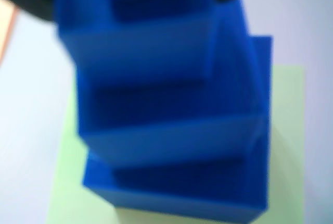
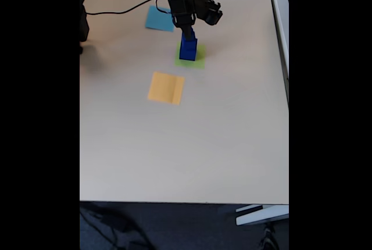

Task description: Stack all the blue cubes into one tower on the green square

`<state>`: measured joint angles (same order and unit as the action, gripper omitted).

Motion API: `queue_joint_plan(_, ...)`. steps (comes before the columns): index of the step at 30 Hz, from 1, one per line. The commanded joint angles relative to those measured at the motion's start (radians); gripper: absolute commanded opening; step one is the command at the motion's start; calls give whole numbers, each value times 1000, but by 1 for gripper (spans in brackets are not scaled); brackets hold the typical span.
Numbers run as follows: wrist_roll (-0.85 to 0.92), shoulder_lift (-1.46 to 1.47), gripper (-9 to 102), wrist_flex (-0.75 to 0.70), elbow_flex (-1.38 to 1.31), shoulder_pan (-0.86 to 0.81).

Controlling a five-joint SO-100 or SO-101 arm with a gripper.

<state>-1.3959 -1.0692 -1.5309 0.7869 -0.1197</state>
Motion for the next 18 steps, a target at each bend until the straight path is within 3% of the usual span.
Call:
queue_joint_plan(1, 2, -12, 8, 6, -55, 6)
queue_joint_plan(18, 25, -14, 8, 5, -41, 3)
